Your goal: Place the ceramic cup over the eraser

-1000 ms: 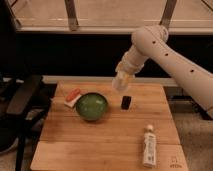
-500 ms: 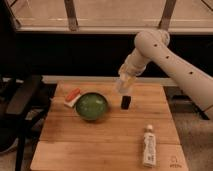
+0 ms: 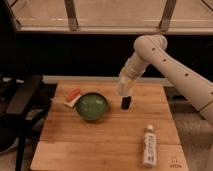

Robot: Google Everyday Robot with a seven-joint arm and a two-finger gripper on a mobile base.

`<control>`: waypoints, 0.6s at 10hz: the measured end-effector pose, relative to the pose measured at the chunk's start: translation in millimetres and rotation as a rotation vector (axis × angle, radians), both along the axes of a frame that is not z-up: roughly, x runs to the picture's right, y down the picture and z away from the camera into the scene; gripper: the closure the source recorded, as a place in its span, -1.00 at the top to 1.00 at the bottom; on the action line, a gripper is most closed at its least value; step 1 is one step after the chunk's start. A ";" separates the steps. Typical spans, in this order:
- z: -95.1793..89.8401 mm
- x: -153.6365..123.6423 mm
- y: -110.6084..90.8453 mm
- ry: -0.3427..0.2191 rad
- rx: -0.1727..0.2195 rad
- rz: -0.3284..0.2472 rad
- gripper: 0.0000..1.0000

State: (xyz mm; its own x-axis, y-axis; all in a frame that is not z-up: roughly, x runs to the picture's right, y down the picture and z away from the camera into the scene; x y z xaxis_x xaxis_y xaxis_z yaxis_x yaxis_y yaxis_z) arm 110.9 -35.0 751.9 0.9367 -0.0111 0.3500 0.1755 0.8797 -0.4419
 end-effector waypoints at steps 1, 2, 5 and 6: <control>3.1 0.6 0.7 -0.001 -0.002 0.004 -0.62; 5.6 0.1 2.3 -0.001 -0.002 0.002 -0.62; -7.7 4.9 8.5 0.054 -0.033 0.010 -0.62; -12.4 7.1 11.1 0.069 -0.043 0.014 -0.62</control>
